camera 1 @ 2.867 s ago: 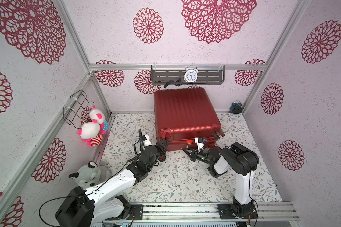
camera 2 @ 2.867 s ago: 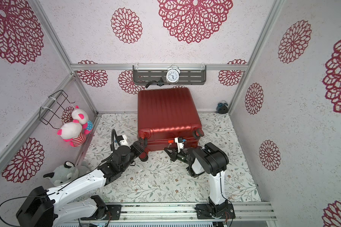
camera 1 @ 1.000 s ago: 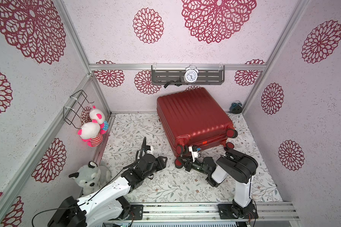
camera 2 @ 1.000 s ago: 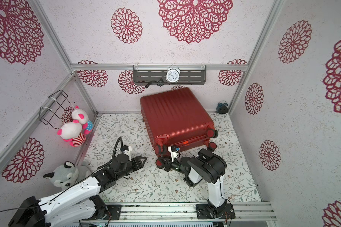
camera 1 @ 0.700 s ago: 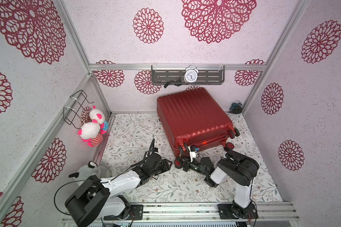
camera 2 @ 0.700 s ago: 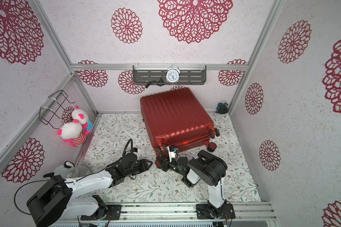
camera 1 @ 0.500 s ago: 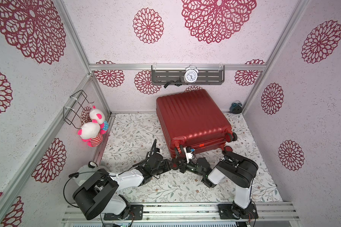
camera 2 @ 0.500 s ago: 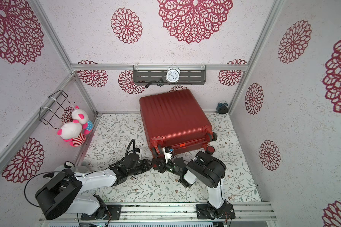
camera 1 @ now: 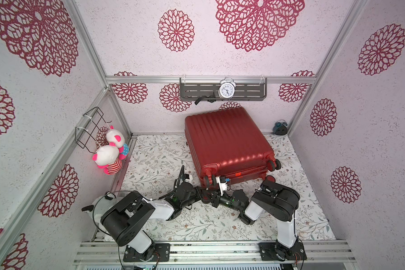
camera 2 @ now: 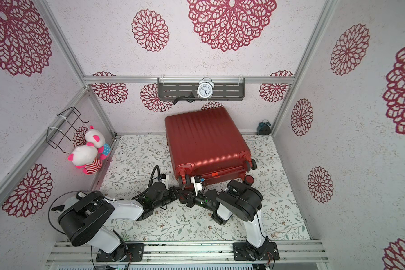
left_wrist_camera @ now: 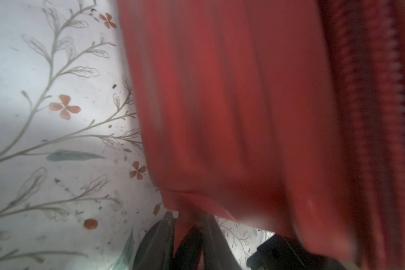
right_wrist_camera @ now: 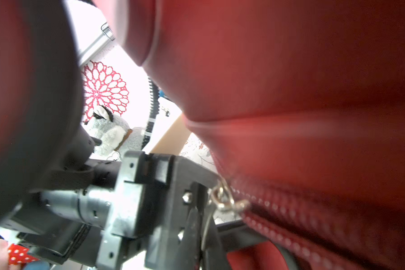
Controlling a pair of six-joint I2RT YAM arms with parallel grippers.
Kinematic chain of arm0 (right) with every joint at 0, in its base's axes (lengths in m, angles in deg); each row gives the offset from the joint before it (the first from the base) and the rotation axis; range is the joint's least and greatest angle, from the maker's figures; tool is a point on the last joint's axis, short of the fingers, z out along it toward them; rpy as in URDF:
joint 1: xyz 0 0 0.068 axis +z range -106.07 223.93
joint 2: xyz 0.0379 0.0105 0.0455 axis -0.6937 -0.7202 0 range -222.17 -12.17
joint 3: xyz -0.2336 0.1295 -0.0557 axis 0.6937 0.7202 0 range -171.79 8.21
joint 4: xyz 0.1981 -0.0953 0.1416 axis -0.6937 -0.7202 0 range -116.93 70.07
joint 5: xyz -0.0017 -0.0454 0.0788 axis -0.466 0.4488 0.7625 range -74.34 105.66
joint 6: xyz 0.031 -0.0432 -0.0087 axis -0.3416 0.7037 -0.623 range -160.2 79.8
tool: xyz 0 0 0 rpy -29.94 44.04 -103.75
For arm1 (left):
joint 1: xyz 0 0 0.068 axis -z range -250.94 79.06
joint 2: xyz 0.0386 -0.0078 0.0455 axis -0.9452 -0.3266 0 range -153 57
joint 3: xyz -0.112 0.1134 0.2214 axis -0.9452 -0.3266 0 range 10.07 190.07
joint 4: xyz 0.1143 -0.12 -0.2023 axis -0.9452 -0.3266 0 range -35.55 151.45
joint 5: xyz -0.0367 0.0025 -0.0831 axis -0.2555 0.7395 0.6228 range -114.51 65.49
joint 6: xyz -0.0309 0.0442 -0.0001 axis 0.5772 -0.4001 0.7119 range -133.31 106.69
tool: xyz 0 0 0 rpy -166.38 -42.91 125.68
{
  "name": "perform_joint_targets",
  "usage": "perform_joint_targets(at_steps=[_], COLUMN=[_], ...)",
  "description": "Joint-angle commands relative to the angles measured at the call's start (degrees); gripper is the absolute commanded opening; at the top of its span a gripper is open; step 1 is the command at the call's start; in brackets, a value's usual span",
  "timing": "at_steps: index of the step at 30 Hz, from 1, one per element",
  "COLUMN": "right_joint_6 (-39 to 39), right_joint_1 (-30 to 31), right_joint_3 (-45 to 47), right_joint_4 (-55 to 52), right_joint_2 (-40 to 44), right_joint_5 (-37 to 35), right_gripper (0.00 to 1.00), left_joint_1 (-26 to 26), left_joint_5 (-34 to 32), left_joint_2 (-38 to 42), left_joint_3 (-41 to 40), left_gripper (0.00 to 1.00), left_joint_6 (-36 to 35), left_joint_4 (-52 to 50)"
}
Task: Open the suitcase zippers
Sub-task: Adjust the suitcase at the center of the board.
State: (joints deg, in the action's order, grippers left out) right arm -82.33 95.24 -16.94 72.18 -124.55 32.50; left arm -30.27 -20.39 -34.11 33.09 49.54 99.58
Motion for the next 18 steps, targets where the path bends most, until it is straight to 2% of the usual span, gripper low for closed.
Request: perform_joint_targets(at_steps=[1,13,15,18], right_joint_6=[-4.4,-5.4,-5.4,-5.5], right_joint_1=[5.9,6.8,6.8,6.8], right_joint_3=[-1.0,0.2,2.3,7.4], right_joint_4=[4.4,-1.5,-1.9,-1.6], right_joint_2=[-0.6,2.0,3.0,5.3], right_joint_5=[11.7,9.2,8.0,5.7], right_gripper=[0.0,0.0,0.0,0.0], left_joint_1=[2.7,12.3,14.3,15.9], left_joint_5=[3.7,-4.9,-6.9,-9.2], left_joint_2=[-3.0,-6.5,-6.7,-5.2], left_joint_3=[-0.7,-0.7,-0.7,-1.8], left_gripper=[0.2,0.14,0.14,0.2], left_joint_6=[2.2,3.8,3.7,3.6], left_joint_4=[4.0,13.6,14.2,14.0])
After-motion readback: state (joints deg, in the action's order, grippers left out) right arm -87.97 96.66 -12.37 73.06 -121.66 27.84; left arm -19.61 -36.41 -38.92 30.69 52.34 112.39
